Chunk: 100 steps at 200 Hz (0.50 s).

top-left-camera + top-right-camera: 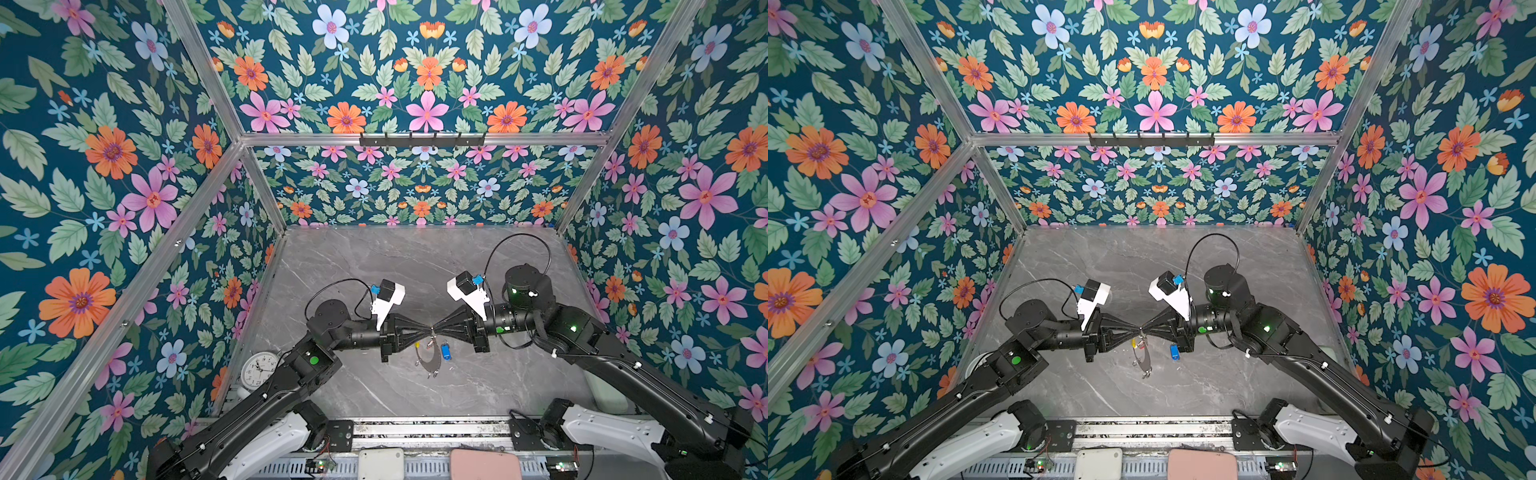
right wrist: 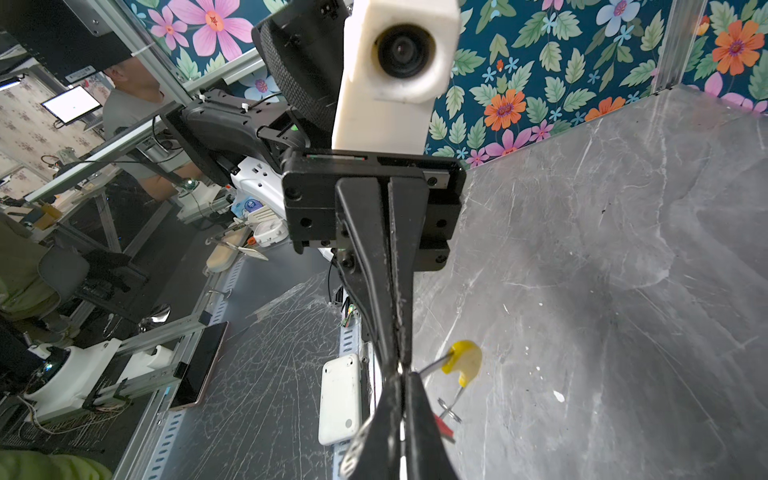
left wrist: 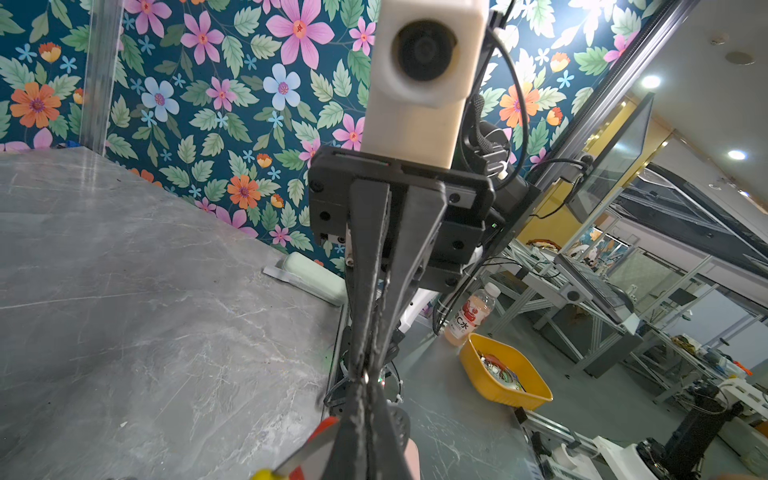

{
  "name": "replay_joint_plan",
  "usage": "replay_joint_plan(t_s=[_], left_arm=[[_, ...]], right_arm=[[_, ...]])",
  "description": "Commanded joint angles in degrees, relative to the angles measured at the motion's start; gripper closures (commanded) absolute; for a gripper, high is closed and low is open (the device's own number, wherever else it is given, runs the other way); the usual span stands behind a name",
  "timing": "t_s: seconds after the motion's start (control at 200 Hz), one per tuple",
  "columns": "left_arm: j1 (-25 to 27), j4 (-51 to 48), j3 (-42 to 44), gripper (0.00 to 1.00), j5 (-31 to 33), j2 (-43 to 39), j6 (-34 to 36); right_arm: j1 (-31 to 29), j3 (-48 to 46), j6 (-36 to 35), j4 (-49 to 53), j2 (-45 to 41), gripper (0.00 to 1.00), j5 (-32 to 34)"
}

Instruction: Remove the keys from the keyring

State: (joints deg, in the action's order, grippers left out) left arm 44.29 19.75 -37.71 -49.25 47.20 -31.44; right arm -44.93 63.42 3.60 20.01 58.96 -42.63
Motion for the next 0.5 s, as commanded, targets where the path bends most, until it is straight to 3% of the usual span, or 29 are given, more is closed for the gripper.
replay_joint_plan(t_s=[0.0, 0.07, 0.275, 0.495], left_arm=[[-0.1, 3.7, 0.4, 1.0, 3.5, -1.0, -1.0], [0.0, 4.0, 0.7, 1.0, 6.1, -2.2, -0.9], [0.5, -2.2, 0.6, 1.0, 20.4, -6.1, 3.3], [0.7, -0.6, 1.4, 1.0, 29.4, -6.8, 4.1]], right_arm=[[0.0, -1.7, 2.6, -7.1, -2.3, 0.72, 2.9], [-0.1, -4.3, 4.4, -11.3, -4.9, 0.63, 6.4], [-0.1, -12.7, 8.5, -21.2, -12.1, 0.57, 20.4], [0.0, -16.2, 10.1, -23.9, -11.4, 0.55, 21.5]])
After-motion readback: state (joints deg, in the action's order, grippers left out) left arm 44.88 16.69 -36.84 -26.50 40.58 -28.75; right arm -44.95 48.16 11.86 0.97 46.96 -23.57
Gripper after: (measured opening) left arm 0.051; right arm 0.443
